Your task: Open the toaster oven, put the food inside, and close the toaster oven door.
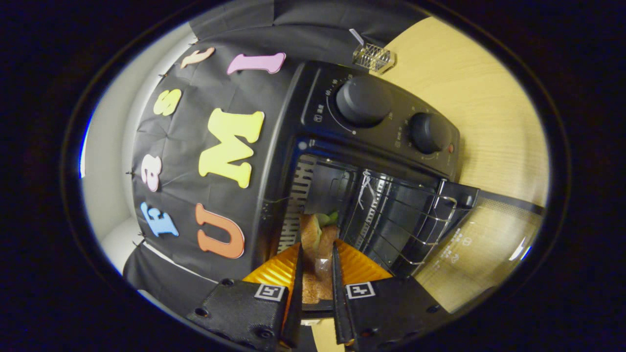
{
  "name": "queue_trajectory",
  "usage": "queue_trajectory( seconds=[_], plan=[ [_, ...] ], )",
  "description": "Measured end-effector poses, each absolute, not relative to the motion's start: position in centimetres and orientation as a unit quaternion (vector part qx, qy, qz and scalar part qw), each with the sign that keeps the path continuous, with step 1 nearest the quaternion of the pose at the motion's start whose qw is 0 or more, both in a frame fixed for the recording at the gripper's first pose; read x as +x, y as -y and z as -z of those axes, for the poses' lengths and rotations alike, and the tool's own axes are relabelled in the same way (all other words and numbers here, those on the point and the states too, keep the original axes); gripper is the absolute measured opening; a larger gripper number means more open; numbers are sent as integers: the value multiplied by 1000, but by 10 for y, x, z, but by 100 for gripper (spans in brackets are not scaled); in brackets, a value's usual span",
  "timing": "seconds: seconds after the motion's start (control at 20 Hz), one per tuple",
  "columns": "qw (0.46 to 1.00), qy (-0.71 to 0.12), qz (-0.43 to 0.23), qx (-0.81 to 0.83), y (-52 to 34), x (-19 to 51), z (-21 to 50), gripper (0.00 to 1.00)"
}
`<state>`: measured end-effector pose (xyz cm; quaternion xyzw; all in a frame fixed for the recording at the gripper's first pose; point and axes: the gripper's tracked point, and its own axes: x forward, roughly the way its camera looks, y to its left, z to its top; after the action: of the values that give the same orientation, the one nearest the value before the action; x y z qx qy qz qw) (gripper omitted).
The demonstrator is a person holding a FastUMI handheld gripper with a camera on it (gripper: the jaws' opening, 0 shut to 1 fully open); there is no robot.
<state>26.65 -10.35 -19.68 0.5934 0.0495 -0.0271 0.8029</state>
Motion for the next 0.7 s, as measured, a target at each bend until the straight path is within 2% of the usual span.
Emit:
queue_trajectory(
  seconds=[0.35, 0.45, 0.6, 0.7],
  plan=[
    [804, -49, 26, 592, 107, 278, 204, 35],
    [807, -53, 41, 587, 110, 276, 209, 45],
    [812, -57, 41, 579, 109, 266, 211, 68],
    [821, -61, 49, 566, 113, 258, 209, 73]
  ],
)
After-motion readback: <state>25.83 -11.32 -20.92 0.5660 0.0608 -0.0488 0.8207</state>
